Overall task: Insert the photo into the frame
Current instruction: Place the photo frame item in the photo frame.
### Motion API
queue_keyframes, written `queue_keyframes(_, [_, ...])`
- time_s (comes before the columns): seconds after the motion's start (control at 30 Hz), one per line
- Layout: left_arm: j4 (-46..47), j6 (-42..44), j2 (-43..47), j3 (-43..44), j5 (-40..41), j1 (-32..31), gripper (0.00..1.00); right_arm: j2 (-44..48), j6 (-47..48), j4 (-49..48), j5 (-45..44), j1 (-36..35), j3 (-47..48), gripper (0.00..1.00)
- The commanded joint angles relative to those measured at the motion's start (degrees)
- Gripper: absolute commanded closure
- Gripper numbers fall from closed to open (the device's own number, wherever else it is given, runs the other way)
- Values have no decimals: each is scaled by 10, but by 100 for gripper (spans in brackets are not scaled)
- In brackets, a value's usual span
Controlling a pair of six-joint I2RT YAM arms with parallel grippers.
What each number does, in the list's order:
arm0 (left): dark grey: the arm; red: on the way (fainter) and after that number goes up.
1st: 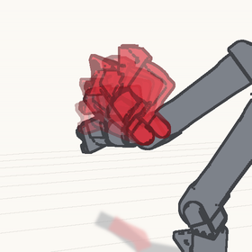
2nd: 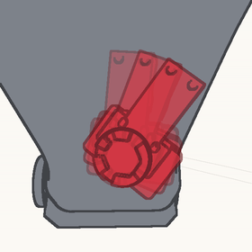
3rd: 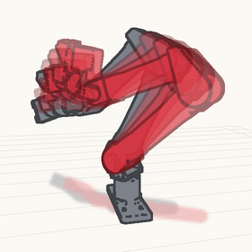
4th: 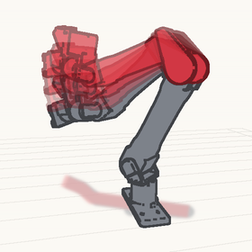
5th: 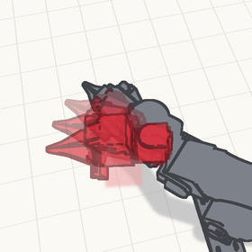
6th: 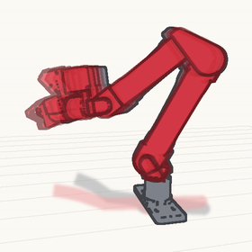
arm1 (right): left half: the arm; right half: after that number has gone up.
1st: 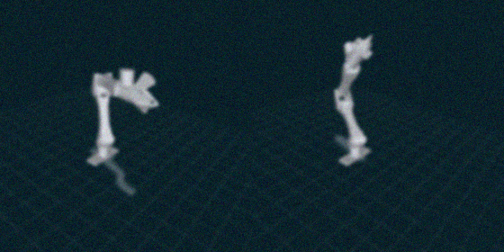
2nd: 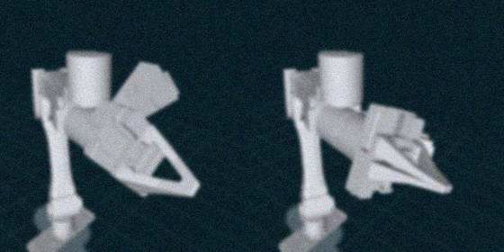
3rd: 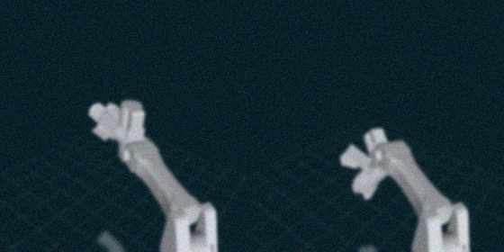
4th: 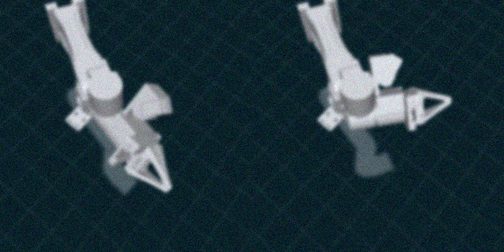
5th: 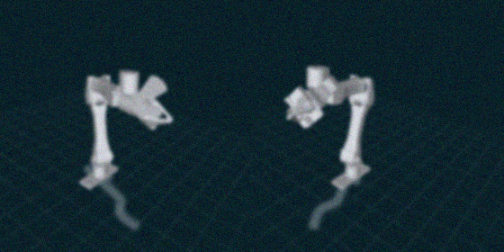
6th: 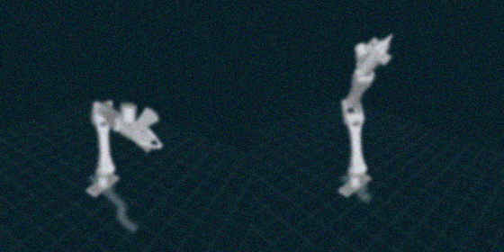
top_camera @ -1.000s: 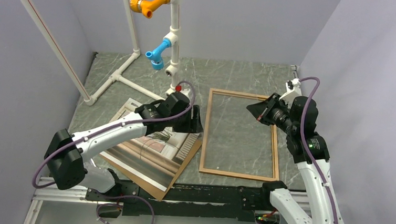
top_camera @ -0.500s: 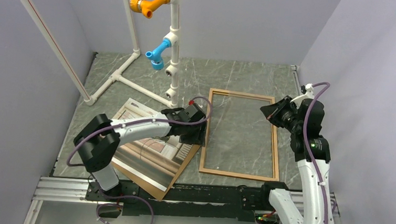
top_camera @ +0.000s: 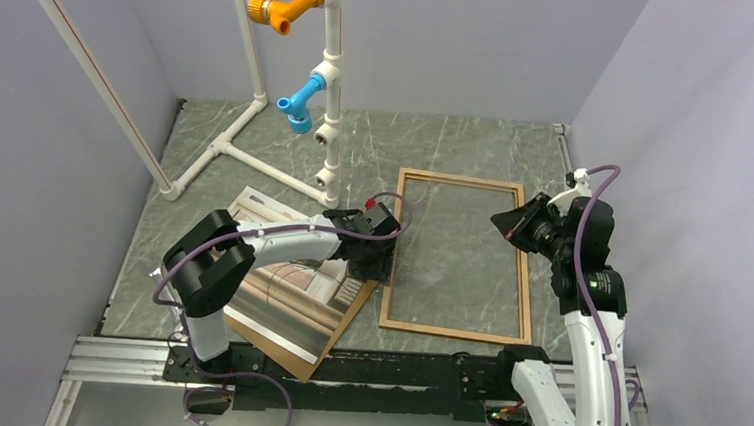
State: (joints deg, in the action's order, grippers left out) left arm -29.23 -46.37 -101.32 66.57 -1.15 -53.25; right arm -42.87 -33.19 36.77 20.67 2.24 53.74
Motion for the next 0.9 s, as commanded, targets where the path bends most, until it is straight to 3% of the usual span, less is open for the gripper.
queue_keyframes(0.0, [-3, -6, -12, 20, 9, -3, 42, 8, 2, -48, 22, 2, -2, 100])
queue_keyframes(0.87, [-22, -7, -40, 27, 10, -5, 46, -22, -33, -90, 65, 2, -20, 100])
